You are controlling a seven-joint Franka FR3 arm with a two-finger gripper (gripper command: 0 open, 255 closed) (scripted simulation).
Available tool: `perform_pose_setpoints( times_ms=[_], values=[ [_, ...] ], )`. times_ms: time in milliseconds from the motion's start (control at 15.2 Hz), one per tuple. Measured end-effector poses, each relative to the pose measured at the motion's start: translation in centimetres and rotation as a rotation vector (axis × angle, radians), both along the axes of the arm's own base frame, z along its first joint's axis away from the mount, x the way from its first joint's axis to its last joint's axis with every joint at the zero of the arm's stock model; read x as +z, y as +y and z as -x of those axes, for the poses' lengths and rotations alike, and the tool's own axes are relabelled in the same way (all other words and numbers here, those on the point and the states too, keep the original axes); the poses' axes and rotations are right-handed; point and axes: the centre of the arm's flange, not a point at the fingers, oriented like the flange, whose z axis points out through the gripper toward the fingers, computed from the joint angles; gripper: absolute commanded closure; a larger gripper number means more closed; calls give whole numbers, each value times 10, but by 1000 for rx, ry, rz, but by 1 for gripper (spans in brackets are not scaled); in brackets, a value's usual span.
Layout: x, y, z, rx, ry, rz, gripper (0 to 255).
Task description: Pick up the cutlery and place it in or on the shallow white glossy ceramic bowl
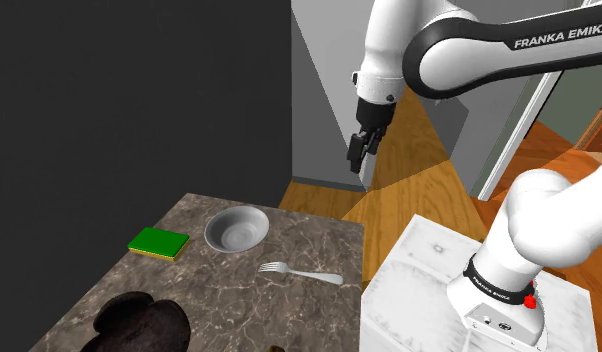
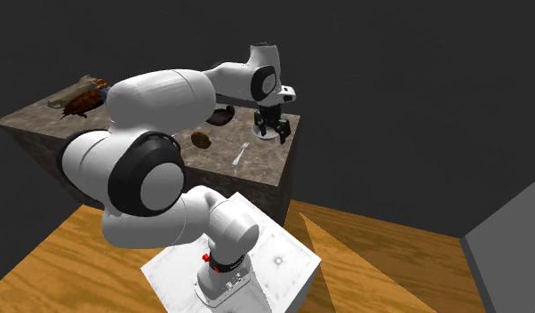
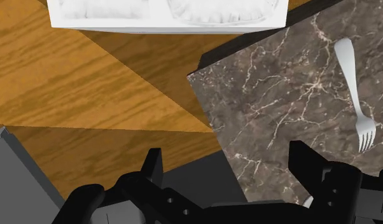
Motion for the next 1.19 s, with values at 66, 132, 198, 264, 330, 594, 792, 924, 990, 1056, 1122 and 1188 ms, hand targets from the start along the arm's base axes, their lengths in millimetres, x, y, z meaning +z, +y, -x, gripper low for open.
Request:
perform_pose_setpoints(
  times_ms=[66, 132, 198, 264, 330, 594, 792, 924, 990, 1056, 1122, 1188],
  values=[
    [-11, 9, 0, 1, -2, 1, 0],
    [-19, 19, 0, 3, -5, 2, 0],
    [-25, 28, 0, 4, -7, 3, 0],
    [-32, 40, -3, 7, -9, 4, 0],
    [-41, 49, -3, 8, -11, 5, 0],
    [-66, 92, -10, 15, -21, 8, 0],
    [-95, 125, -15, 20, -27, 10, 0],
    [-109, 150, -15, 24, -32, 11, 0],
    [-116, 160, -18, 26, -35, 12, 0],
    [-126, 171, -19, 28, -37, 13, 0],
    [-133, 181, -20, 30, -39, 14, 0],
    [-138, 192, -21, 31, -41, 14, 0]
  ],
)
